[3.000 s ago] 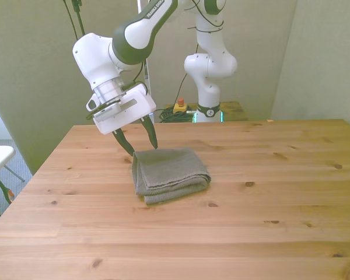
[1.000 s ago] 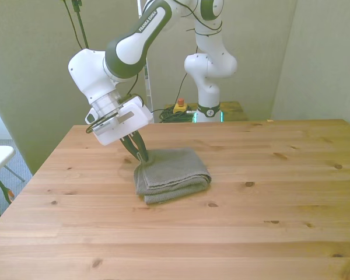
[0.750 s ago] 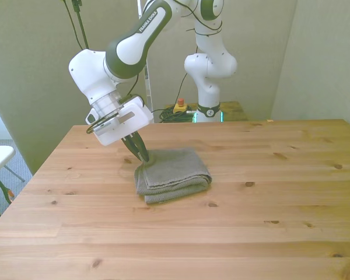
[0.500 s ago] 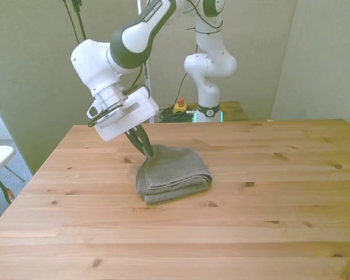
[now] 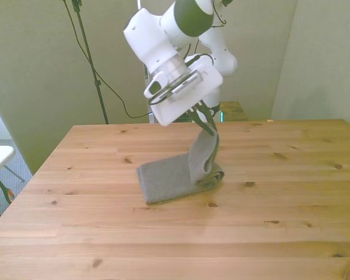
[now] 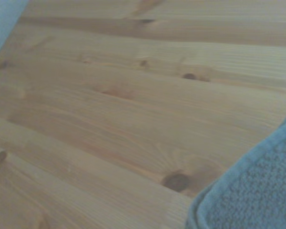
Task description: Unfold the towel
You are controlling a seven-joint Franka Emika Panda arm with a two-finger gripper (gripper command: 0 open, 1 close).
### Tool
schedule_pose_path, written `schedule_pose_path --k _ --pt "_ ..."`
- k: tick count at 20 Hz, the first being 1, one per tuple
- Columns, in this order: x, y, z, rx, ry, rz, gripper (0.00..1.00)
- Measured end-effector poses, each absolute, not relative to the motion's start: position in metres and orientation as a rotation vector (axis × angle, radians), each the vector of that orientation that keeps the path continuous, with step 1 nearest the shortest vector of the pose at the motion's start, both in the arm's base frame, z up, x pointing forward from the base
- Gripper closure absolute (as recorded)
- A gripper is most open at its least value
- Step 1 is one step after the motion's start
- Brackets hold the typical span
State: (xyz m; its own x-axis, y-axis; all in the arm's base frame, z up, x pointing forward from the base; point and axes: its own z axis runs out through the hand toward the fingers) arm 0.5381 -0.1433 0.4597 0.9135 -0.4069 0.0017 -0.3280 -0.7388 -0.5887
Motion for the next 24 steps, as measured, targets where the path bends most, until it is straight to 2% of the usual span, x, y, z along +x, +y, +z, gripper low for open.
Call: schedule_pose_path --k 9,10,16,24 --pt "0.589 -0.042 0.467 -2.542 0.191 -0.283 1.00" --pt "0.595 -0.032 0.465 -2.542 0.177 -0.272 0.00" --pt "0.602 0.009 0.433 -2.526 0.037 -0.043 0.00" --pt "0.604 0.005 0.437 -2.543 -0.010 -0.056 0.00"
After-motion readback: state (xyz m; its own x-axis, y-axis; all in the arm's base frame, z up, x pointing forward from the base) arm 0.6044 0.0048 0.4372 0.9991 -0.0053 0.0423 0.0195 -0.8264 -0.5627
